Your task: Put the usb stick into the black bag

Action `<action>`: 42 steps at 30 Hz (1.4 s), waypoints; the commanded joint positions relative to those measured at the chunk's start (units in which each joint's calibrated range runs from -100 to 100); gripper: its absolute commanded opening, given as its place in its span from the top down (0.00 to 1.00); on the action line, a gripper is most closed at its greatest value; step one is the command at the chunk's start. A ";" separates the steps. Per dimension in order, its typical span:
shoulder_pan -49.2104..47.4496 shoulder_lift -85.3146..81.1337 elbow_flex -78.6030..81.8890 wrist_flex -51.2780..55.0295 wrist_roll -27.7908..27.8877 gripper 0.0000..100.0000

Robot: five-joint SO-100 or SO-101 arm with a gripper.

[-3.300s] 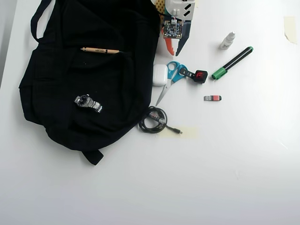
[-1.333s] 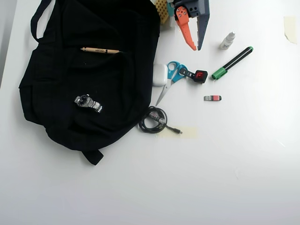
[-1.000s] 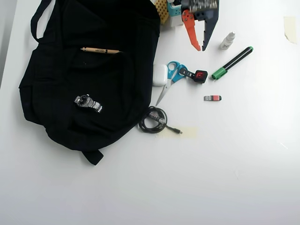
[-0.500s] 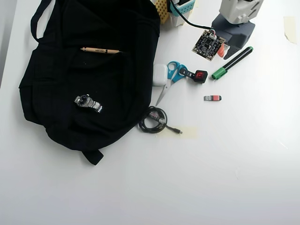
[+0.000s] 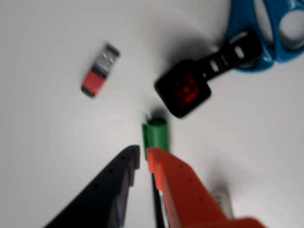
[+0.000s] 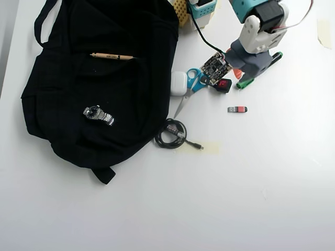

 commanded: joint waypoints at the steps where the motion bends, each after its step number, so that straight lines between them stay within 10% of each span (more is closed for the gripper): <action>1: 2.92 4.65 -8.87 2.29 -0.23 0.98; 15: 5.08 29.46 -43.73 17.62 -0.23 0.98; 32: -0.23 33.36 -45.98 17.62 -0.55 0.97; 42: -0.15 36.26 -46.16 15.81 -11.09 0.97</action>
